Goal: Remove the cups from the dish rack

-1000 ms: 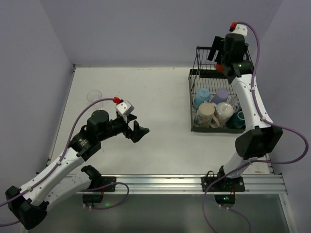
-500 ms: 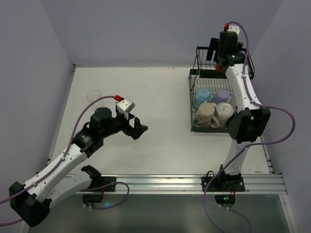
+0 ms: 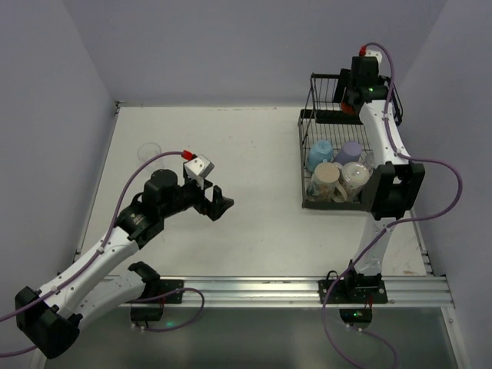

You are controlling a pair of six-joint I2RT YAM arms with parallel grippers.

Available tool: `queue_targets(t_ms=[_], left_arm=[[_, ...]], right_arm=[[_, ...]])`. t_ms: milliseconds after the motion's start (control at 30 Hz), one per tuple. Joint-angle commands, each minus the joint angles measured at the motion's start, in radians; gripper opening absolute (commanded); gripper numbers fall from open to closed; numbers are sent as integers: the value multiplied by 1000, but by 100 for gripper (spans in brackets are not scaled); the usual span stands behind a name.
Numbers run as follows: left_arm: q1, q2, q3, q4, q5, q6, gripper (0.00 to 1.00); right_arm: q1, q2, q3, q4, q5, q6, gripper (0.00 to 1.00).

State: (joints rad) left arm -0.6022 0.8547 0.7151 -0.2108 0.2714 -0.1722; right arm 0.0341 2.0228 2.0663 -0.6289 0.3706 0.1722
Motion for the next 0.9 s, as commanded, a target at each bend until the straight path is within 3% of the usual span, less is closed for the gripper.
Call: queue_targets(t_ms=[0,200,300,567,867], left_arm=[[12,4,18,14,-11,14,100],[15,1,17,14,-8,11,100],[15,-5,17,16,-6,11,100],[15,-14,14,16,-12,11,100],[16,-5,21,27,-18,-18,100]], right_arm=[[1,8,44,-2,-44,0,82],[1,20,48,5,-59,10,81],[1,43,69,5,-48,6,72],[1,19,81,23,-39,-2,27],[3,-203,-116,288,-216,42,14]])
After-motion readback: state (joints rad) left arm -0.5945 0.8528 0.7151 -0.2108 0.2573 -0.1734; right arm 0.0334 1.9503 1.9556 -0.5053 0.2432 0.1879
